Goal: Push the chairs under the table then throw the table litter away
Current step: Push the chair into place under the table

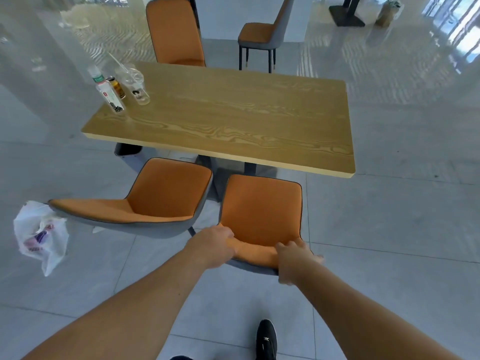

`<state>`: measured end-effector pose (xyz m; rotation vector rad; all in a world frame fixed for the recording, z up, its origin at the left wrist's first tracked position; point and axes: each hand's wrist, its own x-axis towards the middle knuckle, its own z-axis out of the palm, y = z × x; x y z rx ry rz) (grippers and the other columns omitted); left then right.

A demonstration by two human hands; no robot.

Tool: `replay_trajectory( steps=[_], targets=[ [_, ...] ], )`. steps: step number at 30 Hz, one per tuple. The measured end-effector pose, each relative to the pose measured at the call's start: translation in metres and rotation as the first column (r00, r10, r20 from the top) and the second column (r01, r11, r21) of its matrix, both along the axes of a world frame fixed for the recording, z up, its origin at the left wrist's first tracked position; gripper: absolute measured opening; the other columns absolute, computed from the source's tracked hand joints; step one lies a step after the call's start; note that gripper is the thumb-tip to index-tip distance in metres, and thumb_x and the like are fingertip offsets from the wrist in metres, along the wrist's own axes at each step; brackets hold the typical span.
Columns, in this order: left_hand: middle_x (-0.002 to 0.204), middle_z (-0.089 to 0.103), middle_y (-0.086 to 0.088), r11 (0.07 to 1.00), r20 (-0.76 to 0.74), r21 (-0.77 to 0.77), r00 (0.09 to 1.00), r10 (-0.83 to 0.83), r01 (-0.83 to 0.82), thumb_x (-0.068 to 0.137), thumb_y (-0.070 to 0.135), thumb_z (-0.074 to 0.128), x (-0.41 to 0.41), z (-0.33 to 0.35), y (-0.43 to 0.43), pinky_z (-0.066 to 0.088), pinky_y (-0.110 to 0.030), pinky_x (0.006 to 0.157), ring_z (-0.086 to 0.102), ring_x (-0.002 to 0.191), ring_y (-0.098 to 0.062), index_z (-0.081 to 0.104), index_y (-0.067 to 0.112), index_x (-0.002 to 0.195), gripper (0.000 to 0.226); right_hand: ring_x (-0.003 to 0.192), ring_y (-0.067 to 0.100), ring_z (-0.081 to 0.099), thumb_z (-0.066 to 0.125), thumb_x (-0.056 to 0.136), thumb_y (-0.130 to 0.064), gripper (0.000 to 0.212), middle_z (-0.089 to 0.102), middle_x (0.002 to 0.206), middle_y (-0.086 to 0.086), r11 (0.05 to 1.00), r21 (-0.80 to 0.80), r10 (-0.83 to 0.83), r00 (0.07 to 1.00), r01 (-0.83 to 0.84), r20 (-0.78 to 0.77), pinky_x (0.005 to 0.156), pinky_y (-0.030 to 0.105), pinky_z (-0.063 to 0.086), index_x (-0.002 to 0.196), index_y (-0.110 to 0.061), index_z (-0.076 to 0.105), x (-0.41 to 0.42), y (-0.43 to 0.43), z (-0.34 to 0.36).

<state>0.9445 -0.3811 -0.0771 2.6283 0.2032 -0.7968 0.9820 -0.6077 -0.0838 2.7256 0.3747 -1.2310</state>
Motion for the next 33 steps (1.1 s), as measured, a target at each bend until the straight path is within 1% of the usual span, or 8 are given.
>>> replay_trajectory(
  steps=[6, 9, 13, 17, 21, 26, 29, 33],
  targets=[
    [0.146, 0.054, 0.003, 0.997, -0.032, 0.075, 0.999, 0.034, -0.031, 0.092, 0.051, 0.062, 0.006, -0.004, 0.074, 0.049, -0.04, 0.098, 0.054, 0.126, -0.023, 0.053, 0.031, 0.143, 0.056, 0.112, 0.031, 0.056, 0.062, 0.086, -0.031, 0.049, 0.056, 0.123, 0.004, 0.977, 0.197, 0.075, 0.997, -0.075, 0.008, 0.089, 0.047, 0.052, 0.133, -0.025, 0.047, -0.011, 0.071, -0.011],
    [0.14, 0.059, 0.003, 0.989, -0.035, 0.145, 0.998, 0.048, -0.042, 0.091, 0.047, 0.064, 0.01, -0.007, 0.136, 0.052, -0.035, 0.091, 0.058, 0.121, -0.021, 0.053, 0.03, 0.144, 0.057, 0.112, 0.031, 0.055, 0.059, 0.091, -0.029, 0.045, 0.055, 0.127, 0.007, 0.967, 0.235, 0.084, 0.995, -0.093, 0.051, 0.085, 0.043, 0.052, 0.134, -0.024, 0.047, -0.015, 0.119, -0.022],
    [0.116, 0.064, 0.004, 0.946, -0.044, 0.32, 0.998, -0.045, 0.057, 0.09, 0.047, 0.061, 0.009, -0.016, 0.22, 0.051, -0.036, 0.081, 0.061, 0.104, -0.021, 0.056, 0.029, 0.129, 0.043, 0.114, 0.032, 0.054, 0.055, 0.095, -0.021, 0.04, 0.056, 0.13, 0.008, 0.99, 0.136, 0.033, 0.992, -0.049, 0.121, 0.086, 0.043, 0.048, 0.134, -0.021, 0.047, -0.024, 0.177, -0.03],
    [0.115, 0.066, 0.008, 0.897, -0.014, 0.415, 0.987, -0.162, 0.153, 0.093, 0.04, 0.059, 0.001, -0.035, 0.281, 0.047, -0.037, 0.082, 0.062, 0.103, -0.019, 0.055, 0.035, 0.129, 0.036, 0.104, 0.03, 0.06, 0.059, 0.097, -0.02, 0.039, 0.063, 0.119, 0.006, 1.0, -0.012, 0.024, 0.972, -0.022, 0.234, 0.085, 0.043, 0.049, 0.134, -0.018, 0.049, -0.035, 0.211, -0.038],
    [0.11, 0.07, 0.009, 0.915, 0.119, 0.358, 0.962, -0.244, 0.188, 0.097, 0.035, 0.061, -0.004, -0.05, 0.297, 0.043, -0.031, 0.072, 0.064, 0.096, -0.016, 0.063, 0.034, 0.121, 0.024, 0.092, 0.023, 0.064, 0.057, 0.099, -0.018, 0.024, 0.068, 0.108, 0.003, 0.999, -0.03, 0.029, 0.958, -0.021, 0.284, 0.073, 0.035, 0.048, 0.124, -0.018, 0.058, -0.034, 0.218, -0.042],
    [0.099, 0.071, 0.005, 0.904, 0.133, 0.307, 0.926, -0.352, 0.299, 0.099, 0.019, 0.051, -0.004, -0.052, 0.299, 0.04, -0.026, 0.065, 0.065, 0.084, -0.015, 0.064, 0.026, 0.103, 0.016, 0.088, 0.02, 0.068, 0.057, 0.101, -0.016, 0.025, 0.07, 0.106, 0.002, 0.995, 0.016, 0.092, 0.965, -0.099, 0.247, 0.066, 0.03, 0.049, 0.125, -0.017, 0.059, -0.027, 0.225, -0.038],
    [0.098, 0.072, 0.002, 0.89, 0.14, 0.292, 0.905, -0.401, 0.35, 0.101, 0.023, 0.053, -0.002, -0.047, 0.288, 0.049, -0.025, 0.068, 0.068, 0.087, -0.016, 0.064, 0.026, 0.101, 0.012, 0.086, 0.024, 0.069, 0.057, 0.103, -0.017, 0.024, 0.071, 0.106, 0.007, 0.98, 0.02, 0.188, 0.962, -0.196, 0.197, 0.071, 0.034, 0.055, 0.126, -0.012, 0.06, -0.02, 0.249, -0.031],
    [0.101, 0.071, -0.001, 0.889, 0.125, 0.257, 0.899, -0.42, 0.38, 0.101, 0.021, 0.053, -0.004, -0.048, 0.276, 0.051, -0.029, 0.071, 0.068, 0.09, -0.02, 0.064, 0.023, 0.101, 0.012, 0.083, 0.025, 0.066, 0.058, 0.101, -0.009, 0.02, 0.07, 0.103, 0.01, 0.961, 0.047, 0.259, 0.949, -0.272, 0.179, 0.065, 0.033, 0.049, 0.12, -0.008, 0.064, -0.021, 0.278, -0.024]
  ],
)
